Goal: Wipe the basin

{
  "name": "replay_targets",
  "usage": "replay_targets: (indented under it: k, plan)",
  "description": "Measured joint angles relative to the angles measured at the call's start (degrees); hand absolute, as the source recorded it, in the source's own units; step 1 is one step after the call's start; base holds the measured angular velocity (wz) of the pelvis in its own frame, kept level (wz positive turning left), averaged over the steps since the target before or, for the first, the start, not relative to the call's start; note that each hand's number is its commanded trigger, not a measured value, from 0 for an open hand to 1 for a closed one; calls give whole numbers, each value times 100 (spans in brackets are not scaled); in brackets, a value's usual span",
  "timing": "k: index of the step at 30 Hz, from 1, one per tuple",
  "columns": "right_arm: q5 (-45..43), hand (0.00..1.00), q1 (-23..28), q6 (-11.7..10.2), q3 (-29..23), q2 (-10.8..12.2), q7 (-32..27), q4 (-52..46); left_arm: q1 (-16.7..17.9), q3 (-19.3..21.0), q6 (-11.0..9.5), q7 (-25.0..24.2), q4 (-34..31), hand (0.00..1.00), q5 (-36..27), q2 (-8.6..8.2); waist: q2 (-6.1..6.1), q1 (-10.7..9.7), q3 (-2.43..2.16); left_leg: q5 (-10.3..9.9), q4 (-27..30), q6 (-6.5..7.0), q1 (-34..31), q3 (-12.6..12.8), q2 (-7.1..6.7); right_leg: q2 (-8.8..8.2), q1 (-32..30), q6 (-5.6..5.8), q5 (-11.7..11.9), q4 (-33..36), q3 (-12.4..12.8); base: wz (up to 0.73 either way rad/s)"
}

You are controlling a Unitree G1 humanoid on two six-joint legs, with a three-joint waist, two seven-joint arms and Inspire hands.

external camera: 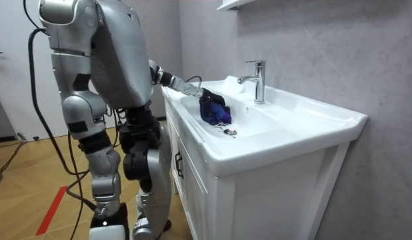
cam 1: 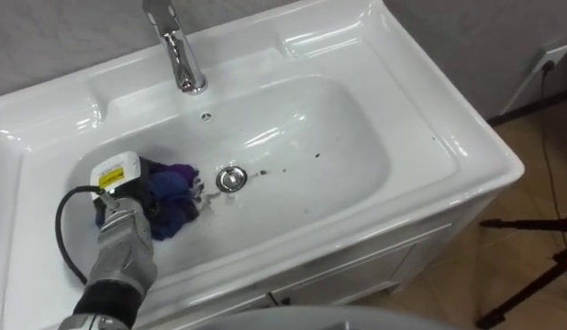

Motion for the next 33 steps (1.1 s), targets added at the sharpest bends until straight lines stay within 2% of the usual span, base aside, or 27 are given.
replay_targets:
  k: [5, 8, 11, 16, 21, 24, 28, 33]
  plan:
    - [-22, 0, -70, 40, 7, 47, 44, -4, 0, 106, -94, 190, 134, 100, -86, -29, -68, 13, -41, 0, 3, 0, 23, 43, 5, 14, -20, 15, 11, 9, 83, -8]
    - [81, 0, -79, 55, 92, 52, 42, -13, 0, 27, -110, 405, 198, 100, -471, -47, -98, 11, -56, 0, 1, 1, 24, 46, 6, 18, -26, 16, 29, 7, 98, -1]
    - [85, 0, -83, 134, 177, 102, 45, -22, 0, 13, -268, 508, 237, 100, -1144, -80, -117, 8, -61, 1, 2, 1, 24, 60, 8, 17, -26, 17, 31, 8, 104, 0]
    - [77, 0, -88, 151, 233, 197, 106, -19, 5, 7, -848, 504, 304, 100, -2639, -192, -176, 23, -56, 1, -21, 2, -3, 63, 7, 21, -87, 17, 33, 7, 128, -3]
    - [80, 0, -88, 89, 269, 302, 103, 0, 6, 4, -1324, 489, 412, 100, -3657, -206, -316, 45, -51, 1, -42, 2, 6, 98, 7, 26, -90, 15, 30, -5, 148, -1]
    - [76, 0, -116, 79, 410, 322, 103, 3, 7, -5, -1571, 382, 538, 100, -4106, -232, -344, 46, -48, 1, -56, 2, 26, 154, 4, 29, -92, 20, 34, -7, 213, -9]
    - [73, 0, -125, 75, 410, 370, 187, 50, 2, -124, -1762, 227, 605, 100, -4385, -303, -345, 1, -42, 0, -84, 2, 21, 178, -1, 27, -129, 23, 36, -19, 257, -4]
    - [74, 0, -95, 98, 420, 380, 334, -9, -182, -519, -1786, 126, 590, 100, -4648, -351, -335, -61, -33, 1, -84, 2, -121, 191, -2, 27, -263, 35, 54, -7, 251, 1]
